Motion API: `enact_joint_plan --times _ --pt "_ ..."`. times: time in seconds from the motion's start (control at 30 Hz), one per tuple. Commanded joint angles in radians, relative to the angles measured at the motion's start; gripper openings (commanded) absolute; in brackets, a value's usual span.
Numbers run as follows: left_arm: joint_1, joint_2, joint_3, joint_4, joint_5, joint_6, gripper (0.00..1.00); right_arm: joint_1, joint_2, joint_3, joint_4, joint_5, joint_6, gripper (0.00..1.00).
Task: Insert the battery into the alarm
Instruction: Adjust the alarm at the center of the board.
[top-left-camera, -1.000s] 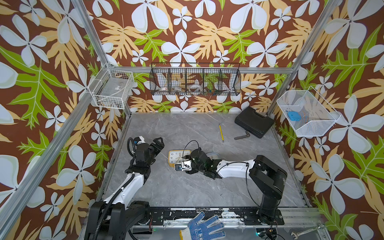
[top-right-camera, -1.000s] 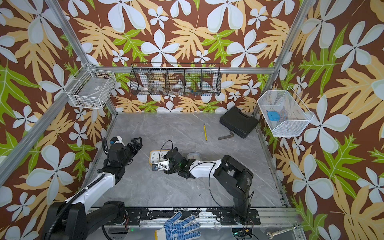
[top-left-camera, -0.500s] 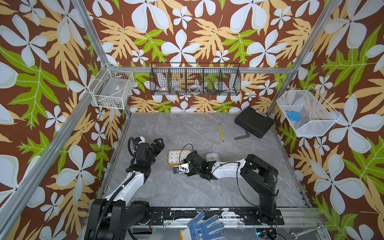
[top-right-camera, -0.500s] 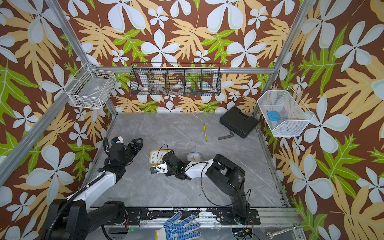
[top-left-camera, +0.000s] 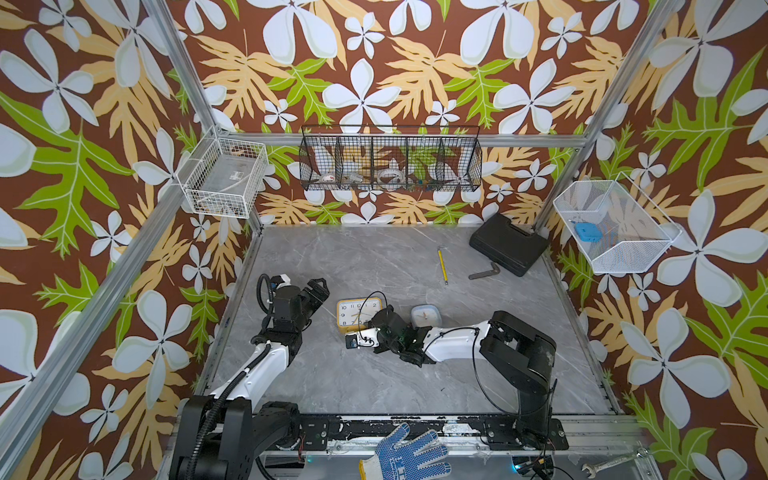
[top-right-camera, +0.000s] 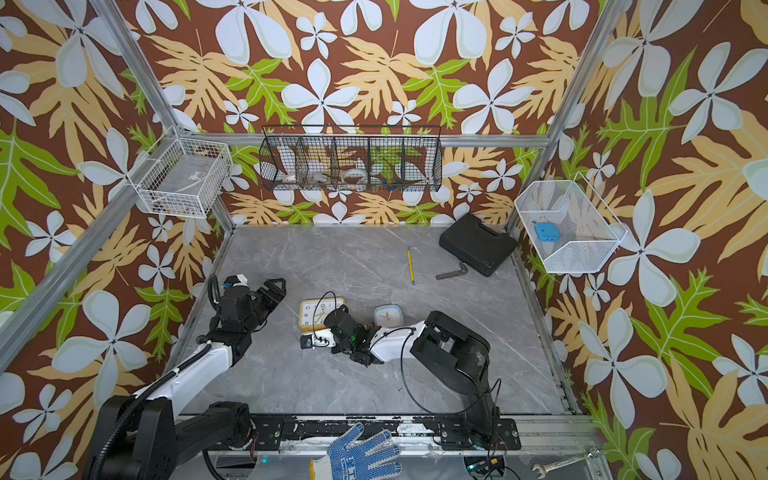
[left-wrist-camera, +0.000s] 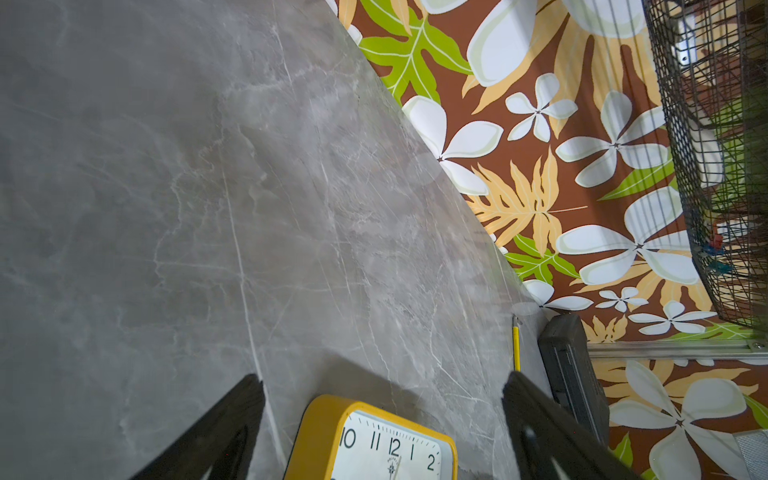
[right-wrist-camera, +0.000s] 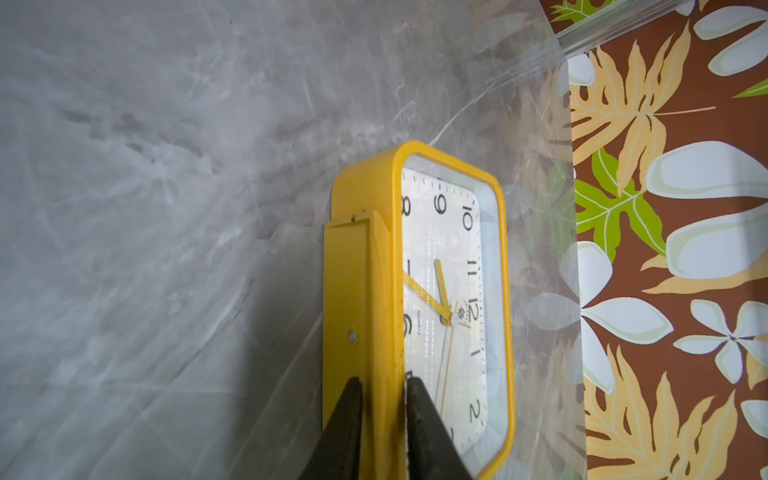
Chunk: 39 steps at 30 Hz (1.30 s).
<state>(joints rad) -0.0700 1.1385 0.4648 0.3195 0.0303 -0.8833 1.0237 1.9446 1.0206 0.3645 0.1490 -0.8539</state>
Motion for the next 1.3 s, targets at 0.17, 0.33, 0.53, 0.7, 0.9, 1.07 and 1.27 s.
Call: enact_joint_plan --times 0.17,0.33,0.53,0.7,0.9,1.07,1.27 --pt "0.003 0.014 0.003 0.024 0.027 0.015 0.91 0.003 -0.022 -0.025 0.015 0.024 -0.014 0.16" --pt "0.003 0.054 0.037 0.017 0.066 0.052 0.91 0.003 -0.032 -0.036 0.014 0.034 -0.021 0.27" --pt "0.003 0.175 0.149 -0.008 0.169 0.131 0.91 0.001 -0.055 -0.042 -0.005 0.08 0.006 0.59" --pt "-0.002 0.33 0.271 -0.005 0.325 0.173 0.89 -0.022 -0.07 -0.055 -0.026 0.101 0.08 0.7" --pt "-0.03 0.491 0.372 0.019 0.435 0.187 0.86 -0.05 -0.058 -0.02 -0.069 0.124 0.175 0.75" --pt "-0.049 0.549 0.393 0.027 0.46 0.198 0.86 -0.078 -0.043 0.025 -0.094 0.131 0.278 0.78" --pt "-0.05 0.544 0.332 0.045 0.472 0.199 0.86 -0.112 -0.016 0.08 -0.137 0.134 0.35 0.79"
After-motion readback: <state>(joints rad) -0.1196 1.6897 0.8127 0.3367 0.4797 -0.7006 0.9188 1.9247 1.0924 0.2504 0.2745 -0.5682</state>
